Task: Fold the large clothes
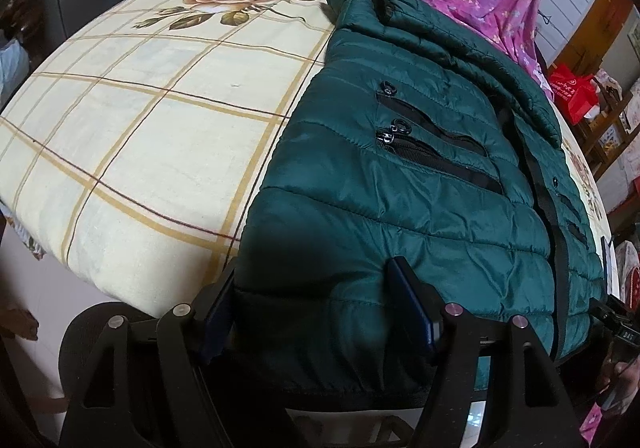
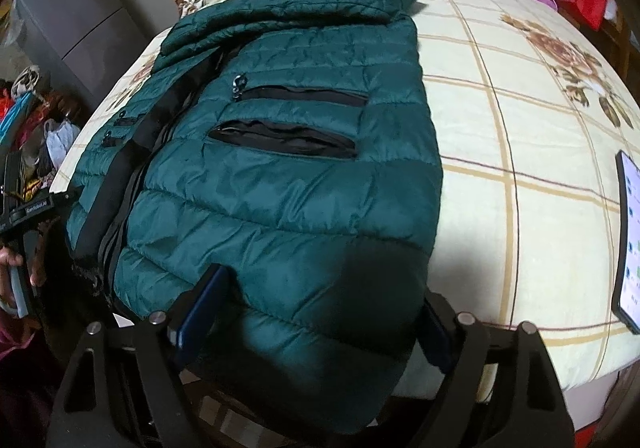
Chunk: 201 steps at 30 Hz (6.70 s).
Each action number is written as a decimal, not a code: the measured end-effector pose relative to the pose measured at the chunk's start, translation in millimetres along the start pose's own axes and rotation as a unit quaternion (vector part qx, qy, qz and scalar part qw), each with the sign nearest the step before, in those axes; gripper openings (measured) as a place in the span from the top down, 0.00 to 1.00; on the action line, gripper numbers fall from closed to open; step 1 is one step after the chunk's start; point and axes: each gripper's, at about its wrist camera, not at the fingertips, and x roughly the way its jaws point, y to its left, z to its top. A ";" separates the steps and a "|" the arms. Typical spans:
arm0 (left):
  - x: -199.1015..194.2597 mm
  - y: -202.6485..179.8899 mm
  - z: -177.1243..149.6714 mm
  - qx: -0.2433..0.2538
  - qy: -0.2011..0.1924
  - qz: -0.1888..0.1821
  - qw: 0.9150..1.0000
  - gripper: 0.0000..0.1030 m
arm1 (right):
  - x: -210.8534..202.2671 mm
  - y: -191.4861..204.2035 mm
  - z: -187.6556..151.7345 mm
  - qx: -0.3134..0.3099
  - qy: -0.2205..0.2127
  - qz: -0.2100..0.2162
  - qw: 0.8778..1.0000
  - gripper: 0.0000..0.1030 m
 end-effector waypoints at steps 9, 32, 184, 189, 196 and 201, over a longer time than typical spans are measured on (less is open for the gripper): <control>-20.2 -2.5 2.6 0.004 -0.036 -0.005 0.999 1.00 | -11.2 9.1 7.1 -0.020 -0.034 0.001 0.999 0.72; -61.4 -40.9 157.3 -0.019 -0.181 -0.057 0.982 1.00 | -65.9 -14.7 174.2 0.022 -0.183 0.029 0.982 0.79; 79.3 -60.6 259.3 -0.014 -0.122 0.010 0.992 0.52 | 78.1 -60.1 283.7 0.089 -0.109 -0.079 0.987 0.08; 81.8 -58.0 258.5 -0.016 -0.119 0.011 0.993 0.52 | 77.6 -67.6 280.1 0.096 -0.105 -0.073 0.987 0.08; 88.8 -56.1 256.2 -0.015 -0.112 0.014 0.993 0.52 | 81.7 -70.7 280.2 0.095 -0.098 -0.074 0.988 0.08; 92.9 -53.4 255.9 -0.019 -0.109 0.014 0.994 0.52 | 83.3 -75.2 280.8 0.102 -0.099 -0.074 0.987 0.08</control>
